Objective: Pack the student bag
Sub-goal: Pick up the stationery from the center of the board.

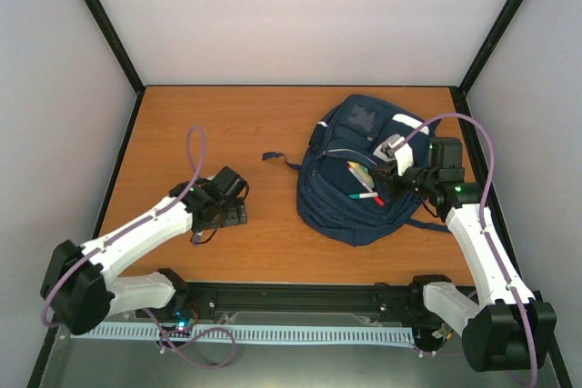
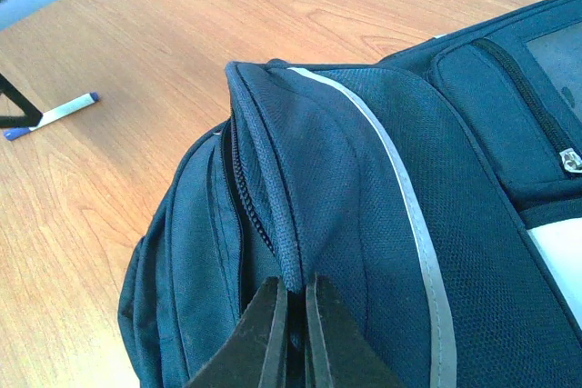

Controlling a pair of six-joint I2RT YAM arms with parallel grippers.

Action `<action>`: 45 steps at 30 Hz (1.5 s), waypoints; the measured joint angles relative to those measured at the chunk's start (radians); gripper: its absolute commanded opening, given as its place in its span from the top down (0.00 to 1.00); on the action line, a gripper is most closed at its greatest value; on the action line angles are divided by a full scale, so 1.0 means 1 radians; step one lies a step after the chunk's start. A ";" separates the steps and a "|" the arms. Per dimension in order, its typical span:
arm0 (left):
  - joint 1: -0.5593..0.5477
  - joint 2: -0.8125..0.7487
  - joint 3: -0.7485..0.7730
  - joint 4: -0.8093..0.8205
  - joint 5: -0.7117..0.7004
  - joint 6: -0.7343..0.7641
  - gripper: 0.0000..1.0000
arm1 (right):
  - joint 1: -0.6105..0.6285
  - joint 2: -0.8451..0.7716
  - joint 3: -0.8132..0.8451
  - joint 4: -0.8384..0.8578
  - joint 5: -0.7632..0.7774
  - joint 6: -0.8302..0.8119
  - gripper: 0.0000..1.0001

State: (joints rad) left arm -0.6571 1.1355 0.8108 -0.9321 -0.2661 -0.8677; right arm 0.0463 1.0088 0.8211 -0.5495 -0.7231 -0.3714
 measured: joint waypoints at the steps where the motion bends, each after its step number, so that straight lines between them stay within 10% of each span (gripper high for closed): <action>1: 0.001 0.026 -0.006 0.001 0.005 0.003 0.04 | 0.000 0.000 0.000 0.000 0.000 -0.002 0.97; 24: 0.348 0.272 -0.048 0.115 0.132 0.098 0.01 | 0.000 0.000 0.000 -0.003 -0.001 -0.008 0.97; 45: 0.256 0.292 -0.090 0.238 0.410 0.183 0.37 | 0.000 0.000 0.000 -0.008 -0.004 -0.014 0.97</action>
State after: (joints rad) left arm -0.4015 1.4273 0.7212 -0.6941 0.1440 -0.6849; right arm 0.0463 1.0088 0.8211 -0.5579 -0.7269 -0.3851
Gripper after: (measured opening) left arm 0.666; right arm 0.040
